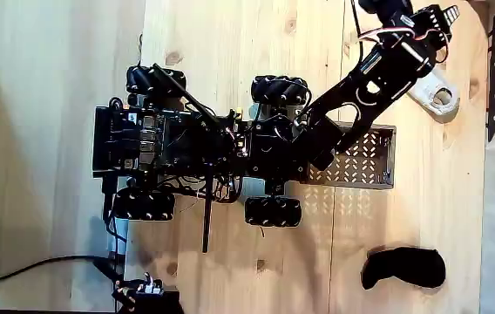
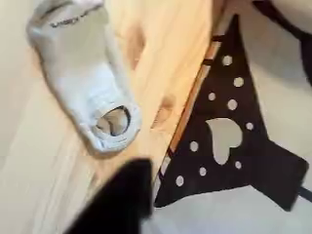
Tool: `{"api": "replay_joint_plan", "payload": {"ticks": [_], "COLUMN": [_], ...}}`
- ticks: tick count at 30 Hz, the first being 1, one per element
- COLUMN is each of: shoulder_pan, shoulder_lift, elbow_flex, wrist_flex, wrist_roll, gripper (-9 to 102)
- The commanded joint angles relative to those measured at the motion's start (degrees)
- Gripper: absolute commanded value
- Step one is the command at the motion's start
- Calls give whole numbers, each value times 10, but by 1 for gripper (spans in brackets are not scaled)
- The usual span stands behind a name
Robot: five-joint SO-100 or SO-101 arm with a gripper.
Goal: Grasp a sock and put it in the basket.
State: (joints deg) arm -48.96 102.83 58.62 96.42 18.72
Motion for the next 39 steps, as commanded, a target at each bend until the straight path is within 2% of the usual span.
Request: {"api": "replay_joint_plan", "payload": {"ticks": [1, 8, 13, 23, 31, 39], "shoulder_pan": [4, 22, 54, 146, 154, 156], "shoulder_lift": [-10, -59, -104, -152, -250, -347], "elbow_flex": [-20, -20, -20, -18, -11, -11], "wrist_flex": [95, 85, 72, 58, 57, -12], "wrist_roll": [-4, -4, -27, -155, -105, -124], "gripper": [33, 44, 45, 45, 45, 45]}}
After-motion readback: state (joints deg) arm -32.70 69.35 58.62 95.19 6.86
